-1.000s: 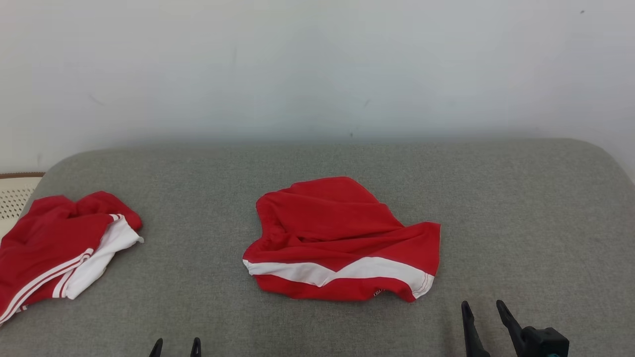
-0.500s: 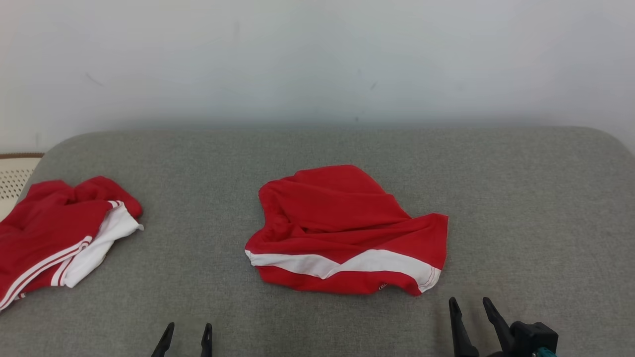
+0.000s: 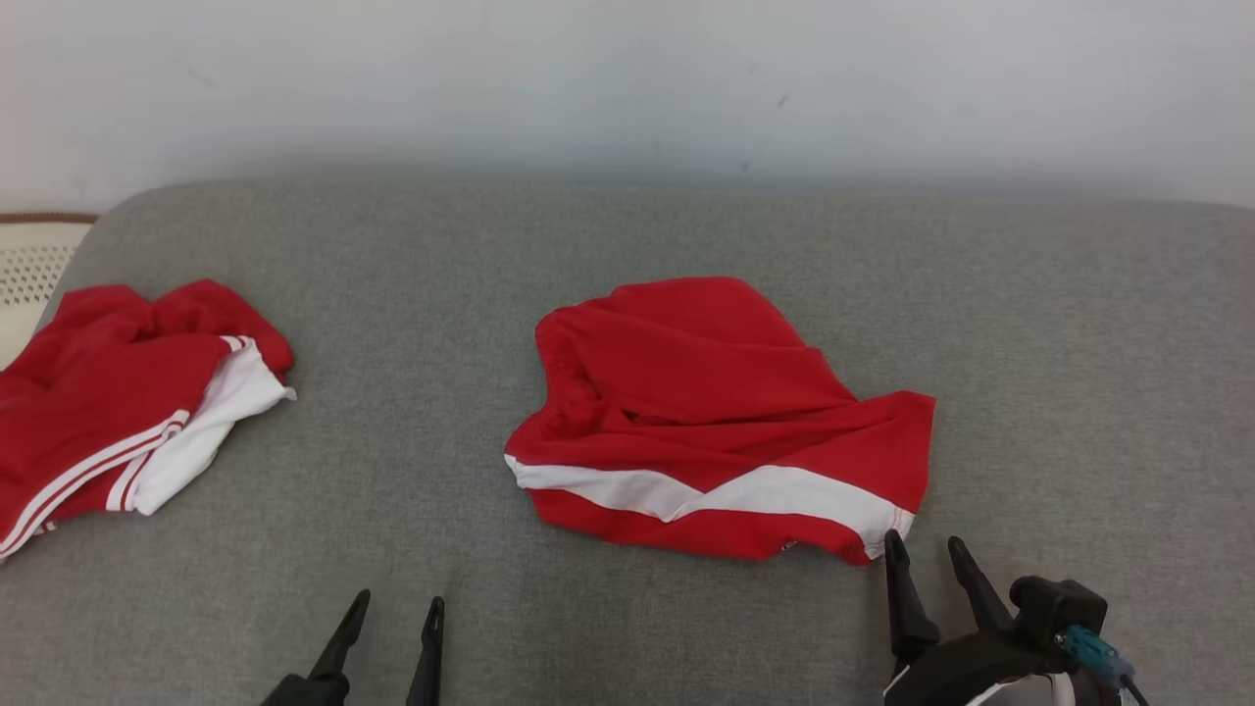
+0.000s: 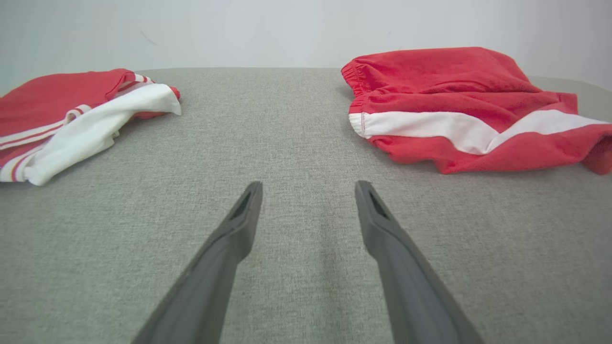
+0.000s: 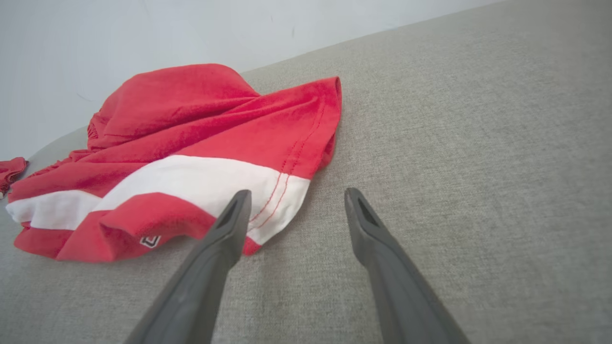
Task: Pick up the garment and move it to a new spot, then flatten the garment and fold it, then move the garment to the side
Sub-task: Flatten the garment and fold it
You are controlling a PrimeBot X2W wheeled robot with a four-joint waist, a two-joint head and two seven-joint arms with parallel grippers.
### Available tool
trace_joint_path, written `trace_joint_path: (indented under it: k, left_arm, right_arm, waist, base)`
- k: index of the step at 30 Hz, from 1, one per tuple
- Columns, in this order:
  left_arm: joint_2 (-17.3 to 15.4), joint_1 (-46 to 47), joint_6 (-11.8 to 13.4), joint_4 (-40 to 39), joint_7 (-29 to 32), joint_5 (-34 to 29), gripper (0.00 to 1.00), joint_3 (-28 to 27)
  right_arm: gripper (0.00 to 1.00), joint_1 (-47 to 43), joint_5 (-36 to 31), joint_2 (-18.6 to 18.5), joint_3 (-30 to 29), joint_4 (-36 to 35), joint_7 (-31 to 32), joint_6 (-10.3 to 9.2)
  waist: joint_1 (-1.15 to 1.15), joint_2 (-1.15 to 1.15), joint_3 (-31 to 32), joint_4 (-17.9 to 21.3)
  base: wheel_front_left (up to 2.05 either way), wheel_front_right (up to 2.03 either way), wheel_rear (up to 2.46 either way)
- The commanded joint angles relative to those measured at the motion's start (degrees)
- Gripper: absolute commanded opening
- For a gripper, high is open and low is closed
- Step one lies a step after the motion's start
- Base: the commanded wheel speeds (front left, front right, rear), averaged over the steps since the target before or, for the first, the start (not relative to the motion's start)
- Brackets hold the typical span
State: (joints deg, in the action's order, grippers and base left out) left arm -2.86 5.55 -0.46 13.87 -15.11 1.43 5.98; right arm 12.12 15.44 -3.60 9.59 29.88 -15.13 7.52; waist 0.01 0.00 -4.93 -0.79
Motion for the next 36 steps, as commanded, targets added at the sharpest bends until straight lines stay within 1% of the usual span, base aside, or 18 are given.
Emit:
trace_joint_path:
  k: [1, 4, 6, 9, 10, 13, 15, 17, 20, 23, 25, 26, 27, 28, 29, 30, 31, 36]
  left_arm:
    - [-0.1, 0.8, -0.4, 0.0, -0.1, -0.1, 1.0, -0.2]
    - [-0.1, 1.4, -0.7, 0.0, -0.1, -0.3, 1.0, -0.5]
    - [-0.1, 1.7, -0.9, -0.1, -0.1, -0.4, 1.0, -0.7]
    - [-0.1, 1.9, -1.0, 0.0, -0.1, -0.5, 1.0, -0.9]
    - [-0.1, 1.9, -1.0, 0.0, -0.1, -0.5, 1.0, -0.9]
    - [-0.1, 2.4, -1.2, -0.1, -0.1, -0.7, 1.0, -0.9]
    - [-0.1, 2.5, -1.3, -0.1, -0.1, -0.7, 1.0, -0.8]
    - [-0.1, 2.7, -1.4, -0.1, -0.1, -0.9, 1.0, -0.7]
    - [-0.1, 2.6, -1.7, -0.1, -0.1, -1.1, 1.0, -0.4]
    - [-0.1, 2.4, -1.8, 0.0, -0.1, -1.1, 1.0, -0.2]
    - [-0.1, 2.2, -1.9, 0.1, -0.1, -1.1, 1.0, -0.2]
    - [-0.1, 2.2, -1.9, 0.2, -0.1, -1.1, 1.0, -0.2]
    - [-0.2, 2.1, -2.0, 0.3, -0.1, -1.1, 1.0, -0.1]
    - [-0.2, 2.0, -2.1, 0.4, -0.1, -1.2, 1.0, 0.1]
    - [-0.1, 1.9, -2.2, 0.6, -0.1, -1.2, 1.0, 0.3]
    - [-0.1, 1.7, -2.3, 0.8, -0.1, -1.2, 1.0, 0.5]
    - [-0.1, 1.6, -2.3, 0.9, -0.1, -1.1, 1.0, 0.7]
    - [-0.1, -0.1, -1.9, 1.3, -0.1, -0.3, 1.0, 1.7]
  right_arm:
    - [1.0, 0.9, 0.6, 0.2, 0.0, 0.6, 0.0, -0.06]
    - [0.96, 1.6, 1.3, 0.3, 0.1, 1.9, 0.0, -0.06]
    - [0.91, 2.4, 1.7, 0.3, 0.5, 2.5, 0.0, -0.06]
    - [0.79, 2.9, 2.3, 0.4, 0.9, 3.5, 0.0, -0.06]
    - [0.79, 2.9, 2.3, 0.4, 0.9, 3.5, 0.0, -0.06]
    - [0.72, 3.4, 2.9, 0.5, 1.3, 4.2, 0.0, -0.06]
    - [0.65, 3.5, 3.5, 0.5, 1.5, 4.6, 0.0, -0.06]
    - [0.66, 3.7, 4.2, 0.6, 1.5, 4.7, 0.0, -0.06]
    - [0.73, 3.7, 5.2, 0.6, 1.3, 3.9, 0.0, -0.06]
    - [0.74, 2.9, 6.0, 0.7, 2.2, 3.4, 0.0, -0.06]
    - [0.47, 2.6, 6.5, 0.6, 2.6, 3.0, 0.0, -0.06]
    - [0.46, 2.6, 6.6, 0.6, 2.7, 2.7, 0.0, -0.06]
    - [0.46, 2.7, 6.5, 0.5, 2.7, 2.5, 0.0, -0.06]
    - [0.54, 2.6, 6.3, 0.3, 2.8, 2.1, 0.0, -0.06]
    - [0.67, 2.2, 6.0, 0.0, 2.9, 1.8, 0.0, -0.06]
    - [0.88, 1.8, 5.8, -0.3, 2.8, 1.5, 0.0, -0.06]
    - [1.0, 1.4, 5.5, -0.6, 2.5, 1.0, 0.0, -0.06]
    - [1.0, -1.7, 4.9, -0.8, 0.6, -2.7, 0.0, -0.06]
  waist:
    - [-0.01, 0.0, -1.8, -1.5]
    - [-0.01, 0.0, -2.5, -2.2]
    - [-0.01, 0.0, -3.0, -2.5]
    - [-0.01, 0.0, -3.6, -2.8]
    - [-0.01, 0.0, -3.6, -2.8]
    - [-0.01, 0.0, -3.9, -3.1]
    - [-0.01, 0.0, -4.0, -3.2]
    - [-0.01, 0.0, -4.2, -3.3]
    - [-0.01, 0.0, -4.2, -3.4]
    - [-0.01, 0.0, -4.1, -3.5]
    - [-0.01, 0.0, -4.0, -3.5]
    - [-0.01, 0.0, -4.0, -3.5]
    - [-0.01, 0.0, -4.0, -3.5]
    - [-0.01, 0.0, -3.8, -3.4]
    - [-0.01, 0.0, -3.6, -3.4]
    - [-0.01, 0.0, -3.4, -3.4]
    - [-0.01, 0.0, -3.0, -3.3]
    - [-0.01, 0.0, -0.9, -2.3]
  base:
    - [0.0, 0.0, 0.0]
    - [0.0, 0.0, 0.0]
    - [0.0, 0.0, 0.0]
    - [0.0, 0.0, 0.0]
    - [0.0, 0.0, 0.0]
    - [0.0, 0.0, 0.0]
    - [0.0, 0.0, 0.0]
    - [0.0, 0.0, 0.0]
    - [0.0, 0.0, 0.0]
    - [0.0, 0.0, 0.0]
    - [0.0, 0.0, 0.0]
    - [0.0, 0.0, 0.0]
    - [0.0, 0.0, 0.0]
    - [0.0, 0.0, 0.0]
    - [0.0, 0.0, 0.0]
    - [0.0, 0.0, 0.0]
    - [0.0, 0.0, 0.0]
    - [0.0, 0.0, 0.0]
